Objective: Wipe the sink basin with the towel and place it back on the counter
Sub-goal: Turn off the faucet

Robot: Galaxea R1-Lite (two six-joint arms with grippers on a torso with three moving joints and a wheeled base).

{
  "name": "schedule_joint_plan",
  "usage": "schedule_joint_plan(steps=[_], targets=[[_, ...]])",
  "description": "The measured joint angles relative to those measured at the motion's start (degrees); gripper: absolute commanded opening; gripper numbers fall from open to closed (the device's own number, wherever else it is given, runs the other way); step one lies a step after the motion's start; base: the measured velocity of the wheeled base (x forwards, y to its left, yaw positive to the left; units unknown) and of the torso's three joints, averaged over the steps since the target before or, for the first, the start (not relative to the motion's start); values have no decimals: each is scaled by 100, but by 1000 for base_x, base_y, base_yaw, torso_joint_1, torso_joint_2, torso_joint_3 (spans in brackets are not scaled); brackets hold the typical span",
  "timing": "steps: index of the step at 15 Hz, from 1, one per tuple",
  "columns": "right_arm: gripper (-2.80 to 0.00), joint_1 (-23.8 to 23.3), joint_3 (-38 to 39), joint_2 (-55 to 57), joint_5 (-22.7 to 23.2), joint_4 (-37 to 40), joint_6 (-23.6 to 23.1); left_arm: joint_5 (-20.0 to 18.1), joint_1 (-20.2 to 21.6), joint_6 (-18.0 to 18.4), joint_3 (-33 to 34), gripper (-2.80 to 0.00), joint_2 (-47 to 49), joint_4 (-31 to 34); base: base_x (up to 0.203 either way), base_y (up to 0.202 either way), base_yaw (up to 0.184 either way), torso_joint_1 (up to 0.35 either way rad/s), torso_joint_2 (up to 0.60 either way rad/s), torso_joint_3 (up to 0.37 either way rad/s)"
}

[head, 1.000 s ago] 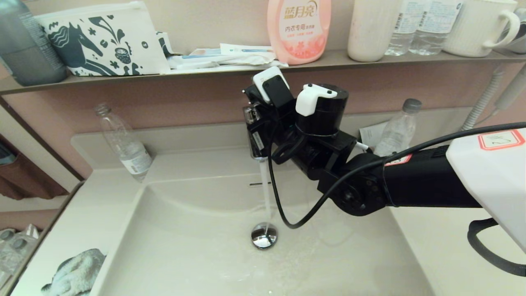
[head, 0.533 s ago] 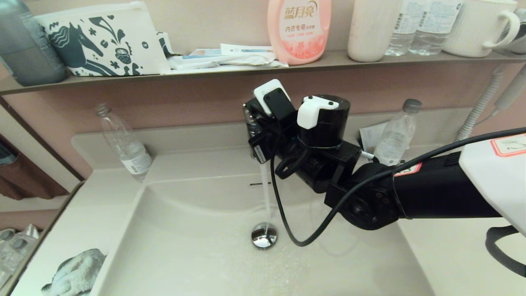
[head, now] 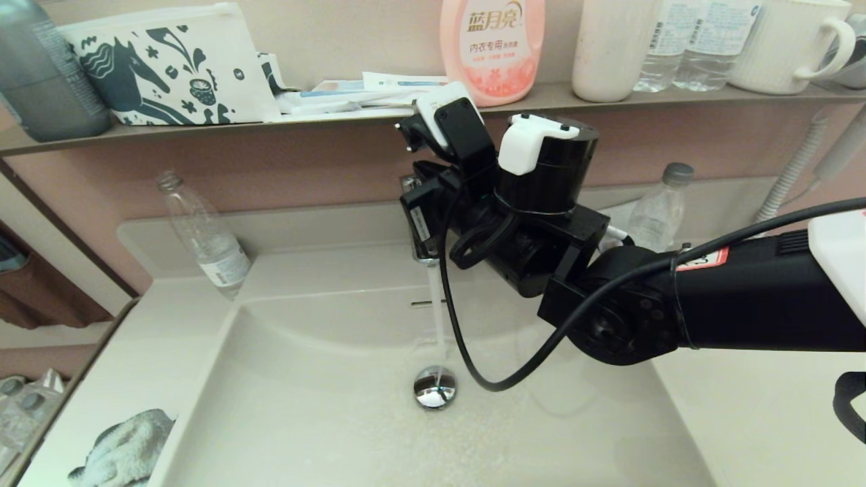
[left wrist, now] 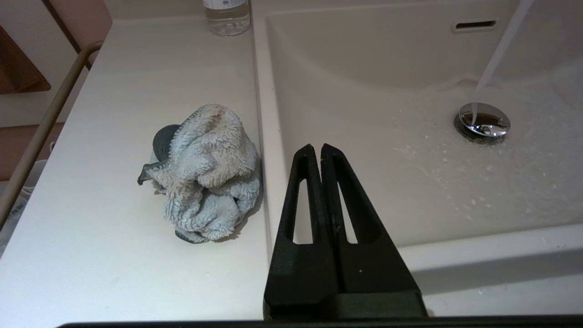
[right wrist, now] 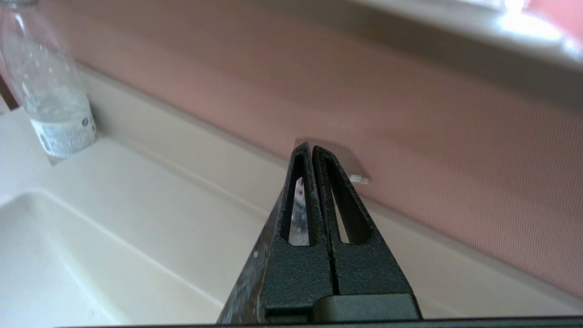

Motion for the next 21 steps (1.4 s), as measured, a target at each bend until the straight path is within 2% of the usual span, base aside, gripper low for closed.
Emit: schedule_joint_plan(steps=[7, 11, 14, 19, 21], targets=[[-280, -80, -596, 302, -190, 143, -2, 0, 0, 0, 0, -280, 0, 0, 0, 0, 0, 0, 0, 0], [-280, -107, -673, 445, -287, 278, -5, -2, 0, 0, 0, -280, 0, -1, 0, 0, 0, 0, 0, 0], [-280, -124, -551, 451, -413, 326, 11, -2, 0, 1, 0, -280, 0, 0, 0, 0, 0, 0, 0, 0], [-280, -118, 121, 178, -564, 310, 28, -1, 2, -2, 0, -280, 0, -1, 0, 0, 0, 0, 0, 0], [-280, -118, 213, -15, -572, 352, 176, -2, 0, 0, 0, -280, 0, -1, 0, 0, 0, 0, 0, 0]])
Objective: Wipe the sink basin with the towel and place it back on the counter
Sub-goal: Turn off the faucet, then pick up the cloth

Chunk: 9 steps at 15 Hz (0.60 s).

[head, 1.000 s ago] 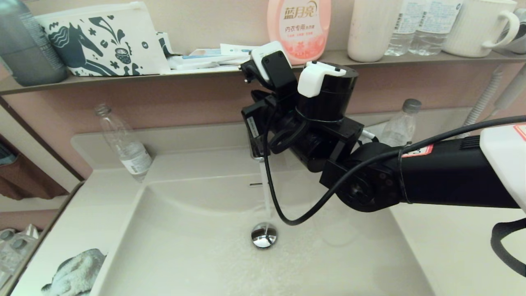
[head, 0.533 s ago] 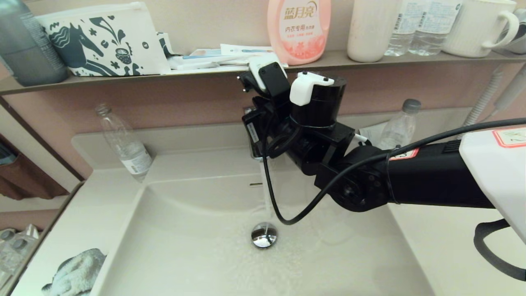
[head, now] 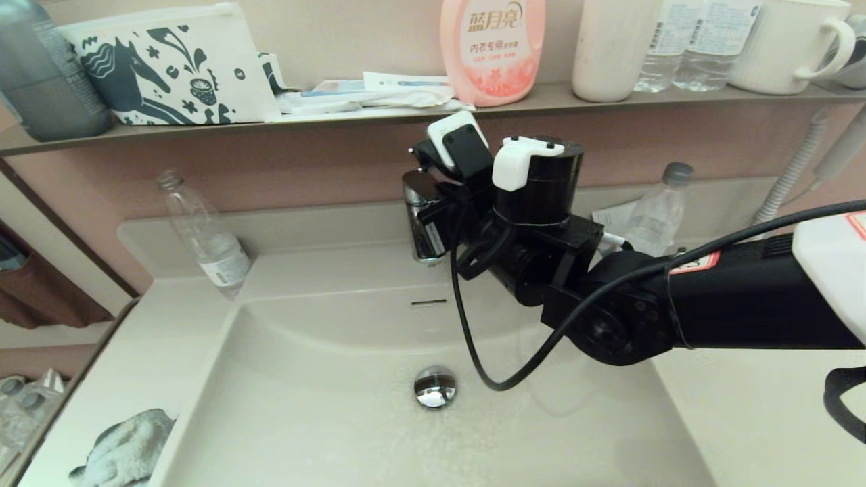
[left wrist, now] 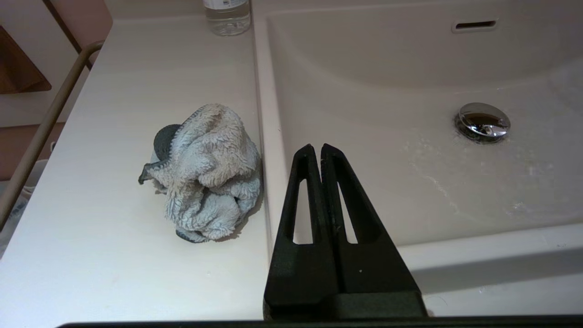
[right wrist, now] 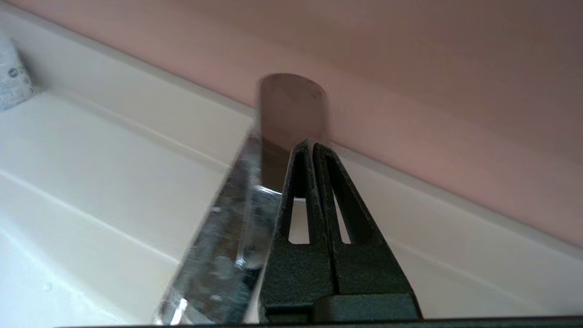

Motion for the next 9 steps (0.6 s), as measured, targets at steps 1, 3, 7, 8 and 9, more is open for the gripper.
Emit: schedule_joint_plan(steps=[1, 3, 7, 8, 9], targets=[[-280, 18, 46, -130, -6, -9, 158, 2, 0, 0, 0, -280, 0, -1, 0, 0, 0, 0, 0, 0], [-280, 41, 403, -445, -89, -27, 297, 0, 0, -2, 0, -280, 0, 0, 0, 0, 0, 0, 0, 0], [-280, -106, 2250, -1699, -407, -30, 389, -2, 0, 0, -5, -280, 0, 238, 0, 0, 0, 0, 0, 0], [-280, -265, 2711, -2142, -498, -22, 405, 0, 0, 0, 0, -280, 0, 175, 0, 0, 0, 0, 0, 0], [-280, -534, 3118, -2604, -574, 3, 401, 2, 0, -2, -2, -280, 0, 14, 0, 0, 0, 0, 0, 0]])
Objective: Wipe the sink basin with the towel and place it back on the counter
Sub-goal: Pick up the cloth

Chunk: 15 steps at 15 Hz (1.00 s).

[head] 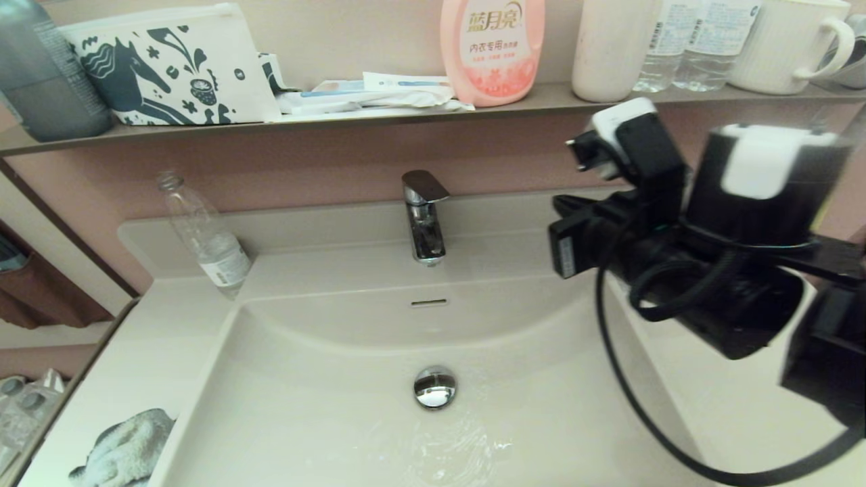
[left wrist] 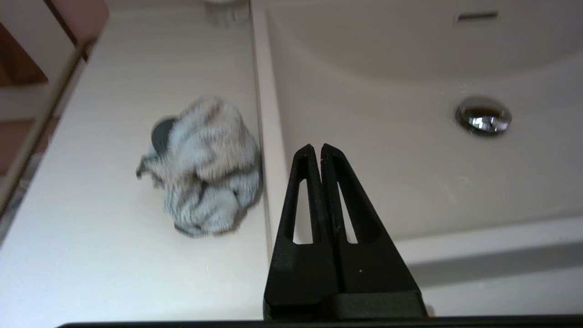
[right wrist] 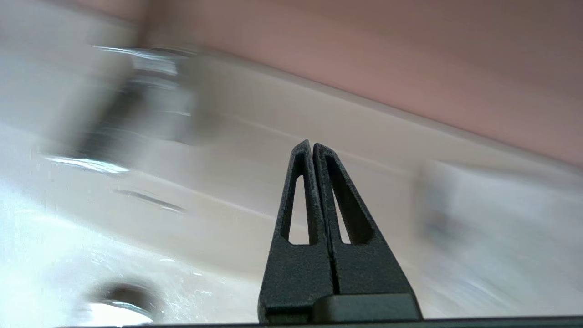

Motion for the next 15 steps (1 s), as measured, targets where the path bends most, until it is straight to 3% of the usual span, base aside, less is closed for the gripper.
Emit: schedule_joint_plan(steps=[2, 5, 7, 11, 15], targets=[[-280, -978, 656, -947, -16, 145, -44, -1, 0, 2, 2, -280, 0, -5, 0, 0, 0, 0, 0, 0], [-280, -2837, 1341, -2488, 467, 653, -40, 0, 0, 0, 2, -280, 0, -12, 0, 0, 0, 0, 0, 0], [-280, -3576, 1714, -3698, 820, 1190, 63, 0, 0, 2, 2, -280, 0, -12, 0, 0, 0, 0, 0, 0], [-280, -4187, 2200, -5952, 1301, 2971, 455, 0, 0, 0, 2, -280, 0, -12, 0, 0, 0, 0, 0, 0], [-280, -4243, 2733, -7482, 1431, 4479, 633, -1, 0, 2, 2, -280, 0, -12, 0, 0, 0, 0, 0, 0]])
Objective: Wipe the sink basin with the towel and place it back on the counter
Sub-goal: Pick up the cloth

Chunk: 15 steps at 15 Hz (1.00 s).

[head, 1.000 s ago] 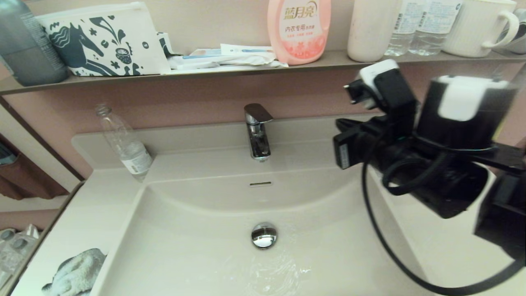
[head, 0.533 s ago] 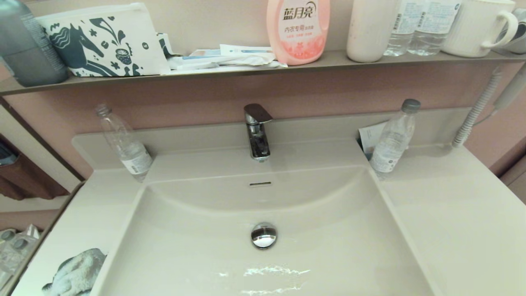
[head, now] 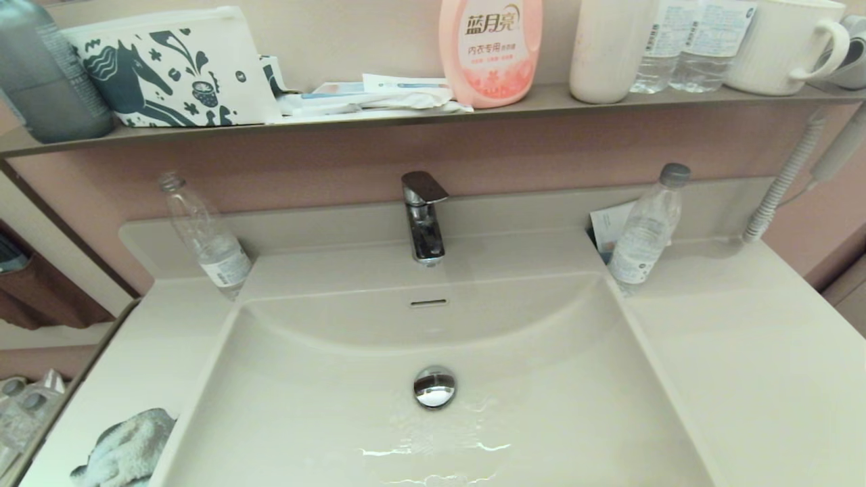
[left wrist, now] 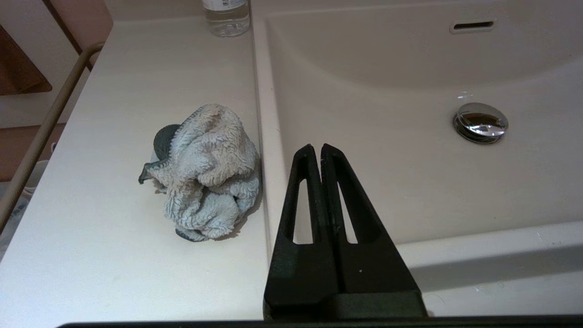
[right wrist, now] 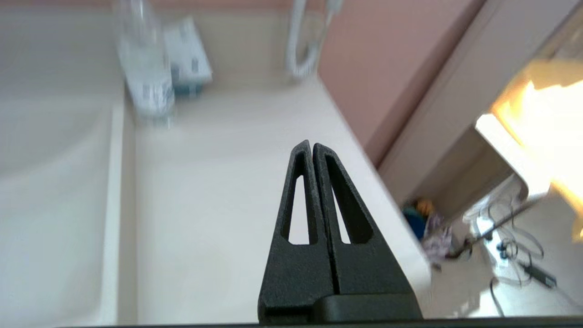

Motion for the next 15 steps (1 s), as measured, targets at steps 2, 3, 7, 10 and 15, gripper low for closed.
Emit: schedule_joint_plan(steps=[2, 3, 7, 10, 15], targets=[[-280, 54, 552, -542, 50, 131, 9, -2, 0, -2, 0, -280, 0, -1, 0, 0, 0, 0, 0, 0], [-280, 63, 857, -766, 135, 129, 24, 0, 0, -2, 0, -280, 0, -1, 0, 0, 0, 0, 0, 0], [-280, 68, 1926, -1569, 664, 107, 363, 0, 0, -2, 0, -280, 0, 2, 0, 0, 0, 0, 0, 0], [-280, 66, 2306, -1797, 1194, 98, 1228, -2, 0, -5, 0, -280, 0, 1, 0, 0, 0, 0, 0, 0], [-280, 66, 2640, -1862, 1300, -24, 789, -2, 0, -5, 0, -280, 0, 2, 0, 0, 0, 0, 0, 0]])
